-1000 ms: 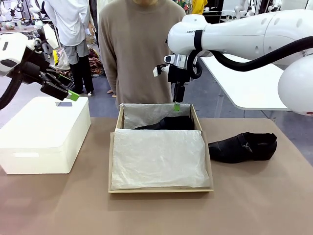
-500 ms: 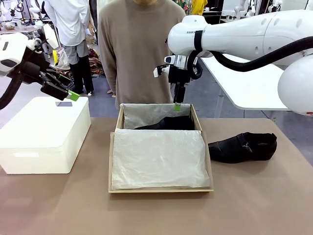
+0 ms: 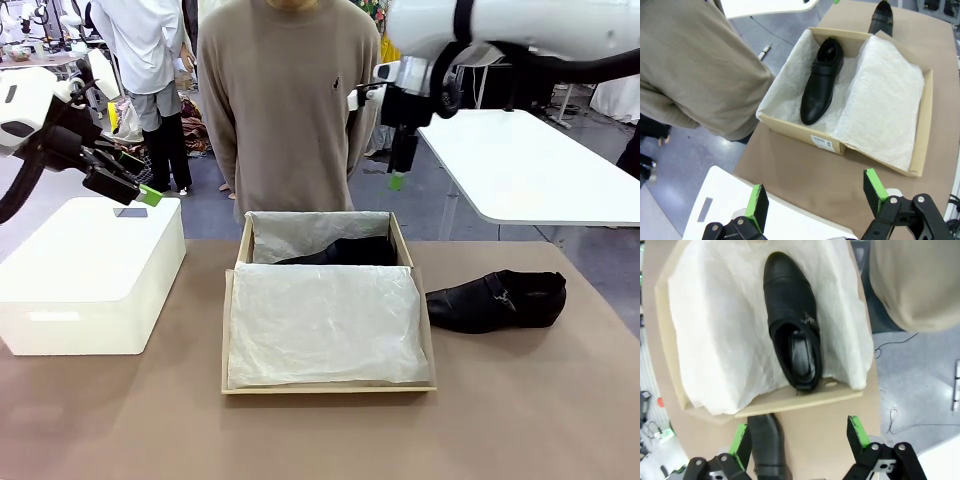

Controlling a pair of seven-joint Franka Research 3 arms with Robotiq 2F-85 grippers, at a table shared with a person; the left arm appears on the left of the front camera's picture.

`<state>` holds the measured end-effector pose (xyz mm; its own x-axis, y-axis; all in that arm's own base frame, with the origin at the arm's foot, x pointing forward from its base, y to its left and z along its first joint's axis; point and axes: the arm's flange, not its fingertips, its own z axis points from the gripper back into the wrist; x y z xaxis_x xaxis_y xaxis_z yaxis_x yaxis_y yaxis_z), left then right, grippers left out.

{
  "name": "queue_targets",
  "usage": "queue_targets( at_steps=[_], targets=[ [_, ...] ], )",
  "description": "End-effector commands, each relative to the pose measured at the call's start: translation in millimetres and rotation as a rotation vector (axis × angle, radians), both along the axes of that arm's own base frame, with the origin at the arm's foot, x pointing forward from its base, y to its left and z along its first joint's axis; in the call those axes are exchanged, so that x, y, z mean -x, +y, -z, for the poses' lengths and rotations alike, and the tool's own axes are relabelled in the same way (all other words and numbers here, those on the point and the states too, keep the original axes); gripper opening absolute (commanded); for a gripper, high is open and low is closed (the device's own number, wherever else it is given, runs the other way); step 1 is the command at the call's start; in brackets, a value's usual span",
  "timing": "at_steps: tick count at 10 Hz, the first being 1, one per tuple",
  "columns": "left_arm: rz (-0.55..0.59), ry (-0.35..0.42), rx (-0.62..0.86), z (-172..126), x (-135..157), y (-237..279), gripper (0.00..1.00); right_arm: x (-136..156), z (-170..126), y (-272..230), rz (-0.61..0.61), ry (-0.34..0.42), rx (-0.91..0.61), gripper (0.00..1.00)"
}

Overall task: Pack the shoes into the box.
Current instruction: Place the other shoe of the Shoes into the Shoes Box.

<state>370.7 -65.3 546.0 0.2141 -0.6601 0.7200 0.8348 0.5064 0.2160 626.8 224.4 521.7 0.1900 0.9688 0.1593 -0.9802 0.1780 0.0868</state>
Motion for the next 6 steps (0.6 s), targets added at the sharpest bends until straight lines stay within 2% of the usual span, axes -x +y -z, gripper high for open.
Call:
queue_targets(
  at_steps=[1, 3, 6],
  targets=[
    [0.017, -0.004, 0.011, 1, -1, 2, 1.00, 41, 11, -32, 0.007, -0.062, -0.024, 1.00],
    [0.017, -0.004, 0.011, 1, -1, 2, 1.00, 58, 9, -67, -0.001, -0.110, 0.022, 1.00],
    [0.017, -0.004, 0.011, 1, -1, 2, 1.00, 69, 19, -112, -0.033, -0.107, 0.089, 1.00]
  ],
)
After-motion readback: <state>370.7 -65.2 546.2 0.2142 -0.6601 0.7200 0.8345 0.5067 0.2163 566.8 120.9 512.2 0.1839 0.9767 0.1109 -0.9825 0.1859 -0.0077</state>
